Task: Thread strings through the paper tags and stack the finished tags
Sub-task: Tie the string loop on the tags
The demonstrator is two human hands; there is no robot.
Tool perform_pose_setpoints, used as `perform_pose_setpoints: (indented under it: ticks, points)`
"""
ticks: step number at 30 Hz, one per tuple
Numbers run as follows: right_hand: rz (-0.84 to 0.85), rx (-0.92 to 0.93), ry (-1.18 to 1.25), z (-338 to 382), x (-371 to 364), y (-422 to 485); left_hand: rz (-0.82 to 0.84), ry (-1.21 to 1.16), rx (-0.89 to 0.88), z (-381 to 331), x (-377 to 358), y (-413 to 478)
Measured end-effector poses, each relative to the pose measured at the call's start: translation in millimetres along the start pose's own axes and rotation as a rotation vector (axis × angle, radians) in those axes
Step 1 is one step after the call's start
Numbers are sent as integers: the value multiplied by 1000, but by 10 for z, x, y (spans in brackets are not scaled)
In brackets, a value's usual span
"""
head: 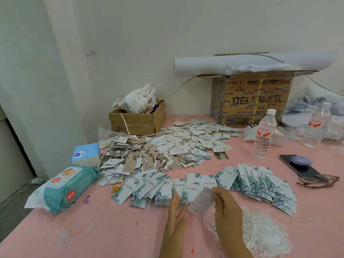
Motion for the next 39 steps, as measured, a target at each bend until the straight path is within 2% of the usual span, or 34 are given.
perform_pose_setpoints:
  ticks: [5,9,12,15,18,21,24,27,31,34,37,39]
  points:
    - [-107,40,-87,9,115,14,-31,-17,-16,165,105,-9]
    - [-82,180,-89,160,81,-22,-90,-128,66,296,153,77]
    - [93,350,-33,388,-90,-89,-99,-309,97,280,165,78]
    - [328,518,-92,494,-372,-220,-119,-479,167,351,215,77]
    - [490,581,-126,489,-544,-311,-114,-587,104,334,253,61]
    - [587,562,-120,478,-588,-360,-175,-502,6,328,373,4]
    - [494,434,-40,460,-509,-304,-159,-592,32,320,344,45]
    - [410,359,-187,378,-555,-215,-176,-651,89,342,342,62]
    - [666,120,-528,-92,-881,-202,-223,-599,125,402,386,71]
    - [725,130,-705,-163,-964,-263,-280,-506,119,436,431,79]
    - [607,247,-713,-135,-920,-262,-319,-474,109,467,466,113]
    - [544,242,-689,-194,-877,-218,-327,-468,121,482,462,141]
Point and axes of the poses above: each hand's wrist, its own y-axis towards the middle knuckle, its own x-axis out of the back of the hand, z = x × y, the point moved 8 cm from there along y, towards the middle knuckle, and after that the axes turned 15 degrees about y, right-handed, at the moved point
